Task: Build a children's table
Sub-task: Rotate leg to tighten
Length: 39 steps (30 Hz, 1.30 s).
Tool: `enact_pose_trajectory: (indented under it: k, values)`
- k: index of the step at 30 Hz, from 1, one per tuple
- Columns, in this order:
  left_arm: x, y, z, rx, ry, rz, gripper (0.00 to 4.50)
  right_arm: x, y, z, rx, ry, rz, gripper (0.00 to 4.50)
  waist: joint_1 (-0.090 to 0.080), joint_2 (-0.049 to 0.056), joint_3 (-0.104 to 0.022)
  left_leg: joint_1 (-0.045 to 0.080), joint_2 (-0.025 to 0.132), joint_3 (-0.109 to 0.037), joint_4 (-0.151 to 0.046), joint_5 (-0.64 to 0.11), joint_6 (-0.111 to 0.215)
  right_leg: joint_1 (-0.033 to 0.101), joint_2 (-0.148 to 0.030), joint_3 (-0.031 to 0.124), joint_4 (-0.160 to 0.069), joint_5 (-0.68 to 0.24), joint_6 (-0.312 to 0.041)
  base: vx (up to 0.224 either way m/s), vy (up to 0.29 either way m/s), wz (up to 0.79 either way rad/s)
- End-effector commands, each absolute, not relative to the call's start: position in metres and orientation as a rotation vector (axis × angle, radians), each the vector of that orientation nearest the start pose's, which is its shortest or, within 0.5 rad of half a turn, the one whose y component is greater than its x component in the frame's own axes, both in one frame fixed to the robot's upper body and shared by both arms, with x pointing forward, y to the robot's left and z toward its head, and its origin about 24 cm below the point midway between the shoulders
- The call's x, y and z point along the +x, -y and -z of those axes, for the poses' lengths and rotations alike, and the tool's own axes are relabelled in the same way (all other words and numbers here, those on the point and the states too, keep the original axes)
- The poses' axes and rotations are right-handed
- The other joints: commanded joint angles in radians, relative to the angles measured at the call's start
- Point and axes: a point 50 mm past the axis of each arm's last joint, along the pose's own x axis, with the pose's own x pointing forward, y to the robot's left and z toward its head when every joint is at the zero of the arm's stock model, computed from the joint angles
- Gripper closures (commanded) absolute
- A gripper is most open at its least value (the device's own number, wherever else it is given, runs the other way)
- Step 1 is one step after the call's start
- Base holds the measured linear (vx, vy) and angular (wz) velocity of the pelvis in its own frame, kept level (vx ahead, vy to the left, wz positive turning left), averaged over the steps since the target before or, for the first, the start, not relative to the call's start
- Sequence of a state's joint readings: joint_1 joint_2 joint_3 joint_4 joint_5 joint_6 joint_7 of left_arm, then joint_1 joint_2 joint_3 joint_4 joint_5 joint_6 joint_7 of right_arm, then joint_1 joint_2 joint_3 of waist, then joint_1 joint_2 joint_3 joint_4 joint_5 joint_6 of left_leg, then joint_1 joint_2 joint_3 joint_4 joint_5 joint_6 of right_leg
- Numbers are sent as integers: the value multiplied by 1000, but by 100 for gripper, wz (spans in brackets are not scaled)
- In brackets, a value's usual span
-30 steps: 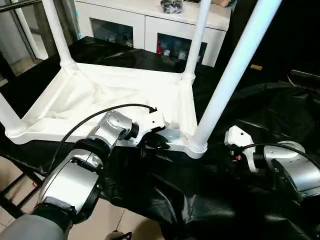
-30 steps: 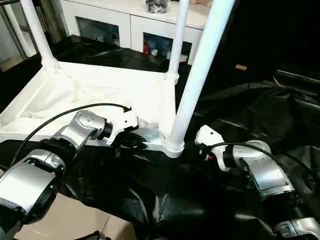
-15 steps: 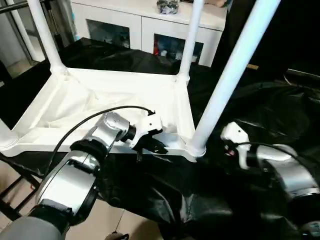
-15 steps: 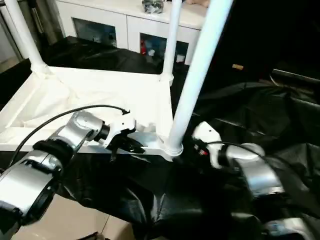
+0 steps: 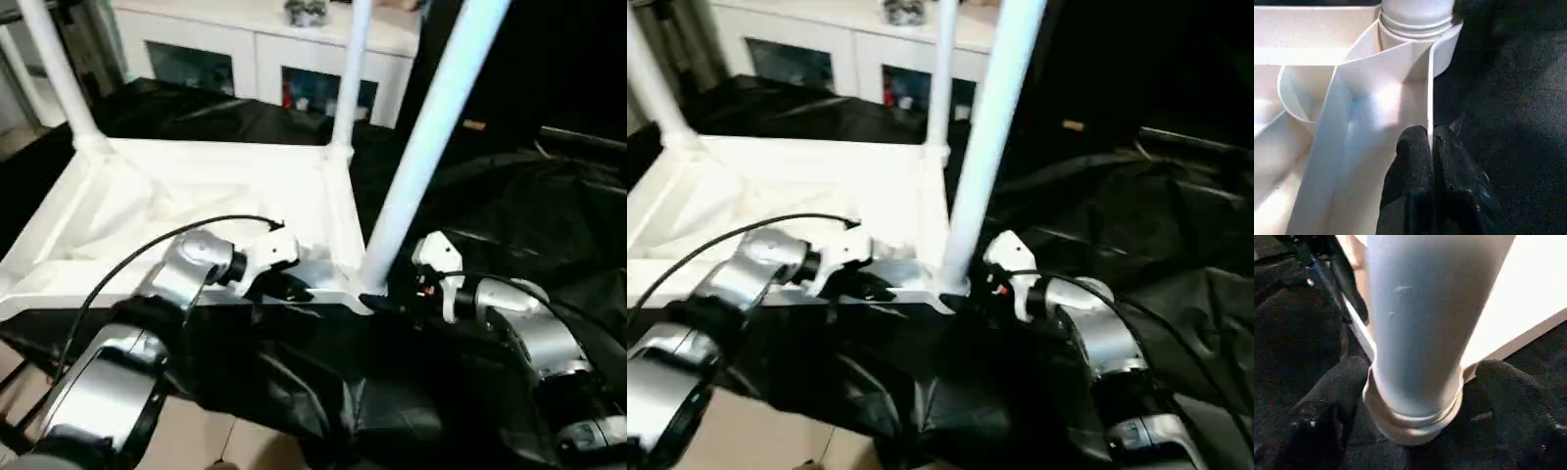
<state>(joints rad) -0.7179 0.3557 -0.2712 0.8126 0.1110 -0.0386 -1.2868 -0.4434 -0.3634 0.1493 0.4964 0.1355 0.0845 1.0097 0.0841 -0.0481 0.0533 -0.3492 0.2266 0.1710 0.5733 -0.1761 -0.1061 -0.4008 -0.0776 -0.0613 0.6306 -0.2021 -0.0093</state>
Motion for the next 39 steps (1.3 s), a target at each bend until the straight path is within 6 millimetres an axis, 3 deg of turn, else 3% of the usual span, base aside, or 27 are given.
enact_pose_trajectory:
  k: [1, 7, 16, 21, 25, 29, 30, 32, 33, 34, 36, 39]
  values:
    - [321, -153, -38, 412, -572, 1369, 450, 311, 154, -49, -182, -275, -1072, 82, 13, -12, -60, -7, 4, 6, -59, -164, 48, 55, -61, 40, -79, -169, -203, 0, 0, 0]
    - [316, -152, -41, 403, -580, 1380, 450, 315, 147, -50, -181, -265, -1109, 136, 13, -12, -63, -7, 3, 10, -57, -131, 64, 57, -58, 40, -69, -82, -231, 0, 0, 0]
    - [316, -154, -45, 413, -582, 1358, 450, 315, 144, -46, -185, -280, -1141, 218, 12, -13, -61, -4, 3, 10, -59, -155, 49, 54, -58, 41, -76, -144, -216, 0, 0, 0]
    - [325, -152, -47, 386, -547, 1238, 450, 315, 143, -36, -164, -298, -1074, 246, 12, -16, -60, -2, 2, 9, -61, -168, 40, 52, -58, 41, -79, -163, -210, 0, 0, 0]
    - [342, -129, -53, 360, -482, 1041, 450, 325, 134, -17, -86, -340, -808, 251, 8, -18, -58, -1, 2, 7, -65, -194, 8, 49, -60, 41, -85, -246, -189, 0, 0, 0]
    - [348, -109, -56, 333, -448, 982, 450, 325, 118, -9, -58, -360, -729, 252, 15, -19, -60, 1, 0, 9, -63, -188, 15, 47, -58, 43, -86, -230, -181, 0, 0, 0]
    - [349, -97, -57, 327, -434, 967, 450, 324, 109, -6, -54, -376, -691, 252, 18, -14, -61, -1, -1, 9, -63, -168, 17, 47, -55, 44, -84, -192, -180, 0, 0, 0]
    - [348, -86, -56, 327, -423, 975, 450, 323, 100, -3, -38, -401, -683, 252, 20, -16, -62, -1, -3, 9, -63, -168, 17, 49, -54, 43, -84, -186, -176, 0, 0, 0]
    - [347, -80, -55, 328, -418, 987, 450, 323, 95, -2, -42, -398, -693, 252, 21, -10, -62, 0, -3, 9, -64, -173, 16, 48, -55, 43, -85, -188, -176, 0, 0, 0]
    - [346, -77, -54, 330, -416, 997, 450, 322, 92, -2, -43, -395, -703, 252, 21, -13, -61, 0, -3, 9, -64, -185, 17, 47, -54, 42, -88, -197, -170, 0, 0, 0]
    - [344, -73, -54, 332, -408, 1026, 450, 323, 91, -4, -40, -384, -706, 182, 23, -12, -61, -1, -2, 7, -67, -212, 16, 47, -56, 42, -92, -234, -157, 0, 0, 0]
    - [340, -76, -55, 348, -376, 1088, 450, 325, 99, -9, 6, -367, -733, 162, 22, -9, -63, -3, -1, 6, -67, -216, 14, 49, -55, 42, -91, -222, -154, 0, 0, 0]
